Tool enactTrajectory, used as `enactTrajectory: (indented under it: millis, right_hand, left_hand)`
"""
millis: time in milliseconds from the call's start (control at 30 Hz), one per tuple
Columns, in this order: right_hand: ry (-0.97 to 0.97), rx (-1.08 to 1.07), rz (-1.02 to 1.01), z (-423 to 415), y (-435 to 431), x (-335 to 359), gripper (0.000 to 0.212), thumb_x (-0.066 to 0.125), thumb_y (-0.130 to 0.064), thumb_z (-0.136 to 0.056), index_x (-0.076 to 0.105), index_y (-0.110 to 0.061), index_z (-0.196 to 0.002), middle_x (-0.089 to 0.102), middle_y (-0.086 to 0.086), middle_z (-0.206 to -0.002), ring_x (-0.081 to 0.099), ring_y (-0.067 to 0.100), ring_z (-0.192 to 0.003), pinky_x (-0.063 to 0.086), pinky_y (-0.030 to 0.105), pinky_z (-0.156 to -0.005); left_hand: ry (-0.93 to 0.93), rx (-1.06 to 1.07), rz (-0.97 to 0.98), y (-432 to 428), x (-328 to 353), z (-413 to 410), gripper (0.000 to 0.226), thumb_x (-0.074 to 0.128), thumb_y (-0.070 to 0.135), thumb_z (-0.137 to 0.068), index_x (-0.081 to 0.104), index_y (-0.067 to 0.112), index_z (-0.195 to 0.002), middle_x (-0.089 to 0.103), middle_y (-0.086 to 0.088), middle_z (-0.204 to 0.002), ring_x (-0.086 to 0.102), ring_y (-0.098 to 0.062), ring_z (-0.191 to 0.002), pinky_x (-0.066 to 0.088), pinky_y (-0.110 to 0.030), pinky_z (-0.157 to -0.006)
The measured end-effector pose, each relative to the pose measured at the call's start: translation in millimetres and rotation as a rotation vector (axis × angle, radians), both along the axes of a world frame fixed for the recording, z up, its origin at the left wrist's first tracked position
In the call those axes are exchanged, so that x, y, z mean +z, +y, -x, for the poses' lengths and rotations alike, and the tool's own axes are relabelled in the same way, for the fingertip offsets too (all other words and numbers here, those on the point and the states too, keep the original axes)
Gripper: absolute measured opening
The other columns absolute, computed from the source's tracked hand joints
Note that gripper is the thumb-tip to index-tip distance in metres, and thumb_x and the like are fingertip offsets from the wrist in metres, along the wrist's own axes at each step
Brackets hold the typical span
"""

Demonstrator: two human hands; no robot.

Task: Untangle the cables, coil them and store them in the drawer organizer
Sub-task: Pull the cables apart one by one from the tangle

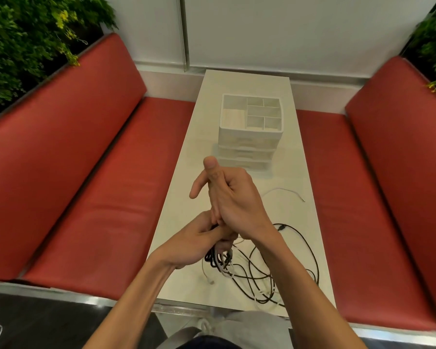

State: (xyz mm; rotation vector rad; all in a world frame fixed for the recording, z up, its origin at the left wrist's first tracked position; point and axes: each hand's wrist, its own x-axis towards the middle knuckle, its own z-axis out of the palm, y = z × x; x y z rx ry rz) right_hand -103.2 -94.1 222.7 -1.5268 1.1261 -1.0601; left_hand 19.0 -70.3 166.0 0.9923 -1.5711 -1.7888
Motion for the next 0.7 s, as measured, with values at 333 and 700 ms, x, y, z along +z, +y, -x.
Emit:
enactTrajectory:
  millis: [333, 700]
  right_hand:
    - [0.397, 0.071, 0.203, 4.4, -5.1, -2.1, 0.054, 0.047, -0.050, -0.113, 0.074, -0.019, -0.078, 0.045, -0.013, -0.044, 0.047, 0.012, -0.048, 0.036, 0.019, -0.061]
    - [0.401, -0.249, 0.298, -5.1, -10.6, -26.2, 0.061, 0.036, -0.058, -0.113, 0.072, -0.021, -0.080, 0.052, -0.003, -0.047, 0.061, 0.017, -0.050, 0.055, 0.039, -0.067]
  left_hand:
    - [-0.192, -0.012, 0.029, 2.8, -1.2, 5.3, 0.026, 0.044, 0.020, -0.100, 0.054, 0.009, -0.079, 0.054, 0.011, -0.064, 0.050, -0.008, -0.065, 0.045, -0.023, -0.070]
    - [-0.375, 0.086, 0.327, 3.5, -16.8, 8.1, 0.037, 0.036, 0.034, -0.093, 0.049, 0.002, -0.080, 0.053, -0.014, -0.067, 0.040, -0.007, -0.063, 0.033, -0.028, -0.059]
